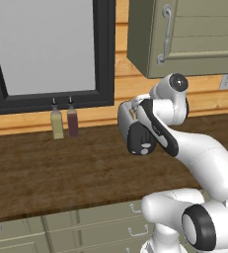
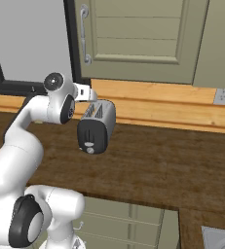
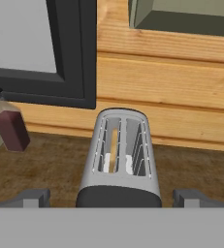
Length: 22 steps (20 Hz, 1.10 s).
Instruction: Start the toaster. Once the lever pops up, take the bread to the plate on the dining counter.
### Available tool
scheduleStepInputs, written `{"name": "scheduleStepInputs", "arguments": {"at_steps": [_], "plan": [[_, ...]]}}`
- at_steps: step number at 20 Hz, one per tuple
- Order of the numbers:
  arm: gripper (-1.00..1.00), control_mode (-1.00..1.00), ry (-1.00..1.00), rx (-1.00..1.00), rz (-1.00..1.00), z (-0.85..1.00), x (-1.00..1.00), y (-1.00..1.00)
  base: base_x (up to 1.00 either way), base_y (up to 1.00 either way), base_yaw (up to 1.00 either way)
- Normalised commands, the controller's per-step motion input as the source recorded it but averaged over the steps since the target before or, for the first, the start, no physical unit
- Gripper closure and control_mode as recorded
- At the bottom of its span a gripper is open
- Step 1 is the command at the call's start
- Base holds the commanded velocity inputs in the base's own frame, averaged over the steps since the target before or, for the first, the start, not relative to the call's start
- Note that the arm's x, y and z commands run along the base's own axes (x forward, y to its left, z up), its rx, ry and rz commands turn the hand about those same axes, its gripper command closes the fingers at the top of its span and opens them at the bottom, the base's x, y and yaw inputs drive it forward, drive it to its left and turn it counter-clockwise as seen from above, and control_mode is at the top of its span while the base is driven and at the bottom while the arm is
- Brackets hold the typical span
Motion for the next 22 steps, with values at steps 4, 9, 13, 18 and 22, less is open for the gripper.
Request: {"name": "scheduleStepInputs", "arguments": {"at_steps": [4,9,13,18,22], "plan": [[-1.0,-1.0,0.0,0.0,0.0,0.0,0.0,0.0,0.0,0.0,0.0],[-1.0,-1.0,0.0,0.0,0.0,0.0,0.0,0.0,0.0,0.0,0.0],[-1.0,-1.0,0.0,0.0,0.0,0.0,0.0,0.0,0.0,0.0,0.0],[-1.0,-1.0,0.0,0.0,0.0,0.0,0.0,0.0,0.0,0.0,0.0],[-1.0,-1.0,0.0,0.0,0.0,0.0,0.0,0.0,0.0,0.0,0.0]]}}
